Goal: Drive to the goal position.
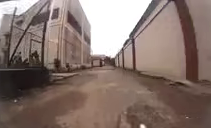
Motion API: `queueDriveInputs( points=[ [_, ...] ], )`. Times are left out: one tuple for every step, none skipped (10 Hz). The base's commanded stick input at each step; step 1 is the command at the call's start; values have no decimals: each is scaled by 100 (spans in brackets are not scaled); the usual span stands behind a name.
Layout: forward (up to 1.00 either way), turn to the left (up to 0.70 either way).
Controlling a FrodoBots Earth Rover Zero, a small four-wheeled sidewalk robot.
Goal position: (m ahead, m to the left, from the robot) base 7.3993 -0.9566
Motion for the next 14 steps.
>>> queueDriveInputs(
  points=[
    [70,0],
    [70,0],
    [70,0],
    [70,0],
    [70,0],
    [70,0],
    [70,0],
    [70,0],
    [70,0],
    [70,0],
    [70,0],
    [70,0],
    [70,0],
    [70,0]
  ],
)
